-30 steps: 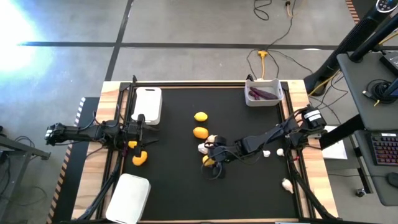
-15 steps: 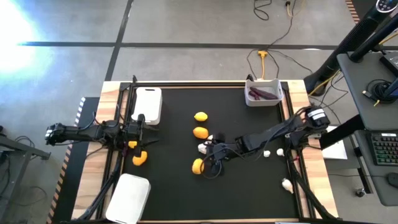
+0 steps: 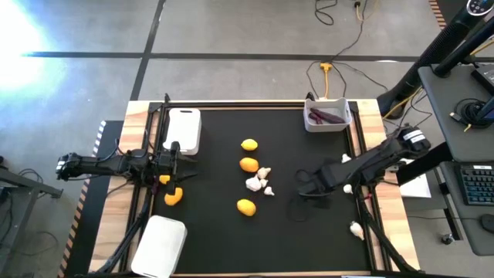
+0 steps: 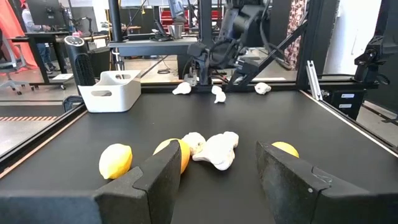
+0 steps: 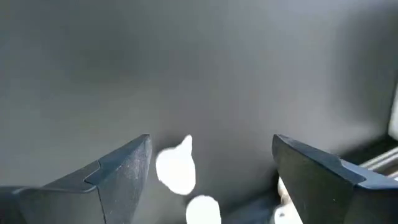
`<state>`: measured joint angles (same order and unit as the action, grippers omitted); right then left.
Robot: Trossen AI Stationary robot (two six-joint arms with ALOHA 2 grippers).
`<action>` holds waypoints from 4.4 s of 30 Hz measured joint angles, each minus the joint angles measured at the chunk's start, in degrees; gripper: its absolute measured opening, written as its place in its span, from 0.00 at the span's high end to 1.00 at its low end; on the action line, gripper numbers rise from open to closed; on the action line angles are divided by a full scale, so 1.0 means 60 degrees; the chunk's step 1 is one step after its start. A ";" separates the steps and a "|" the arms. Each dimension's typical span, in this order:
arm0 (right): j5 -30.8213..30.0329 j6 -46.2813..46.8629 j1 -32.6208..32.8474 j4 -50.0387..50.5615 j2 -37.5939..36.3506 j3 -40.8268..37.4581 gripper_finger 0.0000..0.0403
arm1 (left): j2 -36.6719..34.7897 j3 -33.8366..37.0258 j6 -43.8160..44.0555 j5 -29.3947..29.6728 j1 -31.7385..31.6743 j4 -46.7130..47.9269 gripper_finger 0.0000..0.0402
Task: Sort produce into baskets
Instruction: Move the garlic to the center of the table
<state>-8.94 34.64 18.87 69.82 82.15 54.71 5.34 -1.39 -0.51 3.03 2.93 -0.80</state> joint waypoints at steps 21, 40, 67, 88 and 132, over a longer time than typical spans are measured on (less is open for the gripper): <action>0.1565 -0.0395 0.0252 -0.2223 -0.0670 -0.2435 0.41 | 0.0000 0.0000 0.0000 0.0000 0.0001 0.0000 0.53; 0.1455 -0.0049 0.0252 -0.3196 -0.0663 -0.0806 0.78 | -0.0002 0.0004 -0.0004 0.0000 0.0001 0.0000 0.53; -0.1365 -0.1272 0.0103 -0.7745 0.4151 0.2607 0.65 | 0.0007 0.0003 -0.0004 -0.0001 0.0000 0.0000 0.53; -0.3211 0.2161 -0.0709 0.0413 0.0459 0.1722 0.29 | 0.0028 0.0004 -0.0002 0.0000 -0.0003 -0.0007 0.53; -0.0253 -0.2530 -0.7615 0.0696 0.2758 -0.2171 0.40 | 0.0055 0.0004 -0.0004 -0.0001 0.0001 0.0000 0.53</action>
<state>-10.46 19.46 -26.82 74.00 98.70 41.68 5.67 -1.37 -0.54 3.02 2.94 -0.80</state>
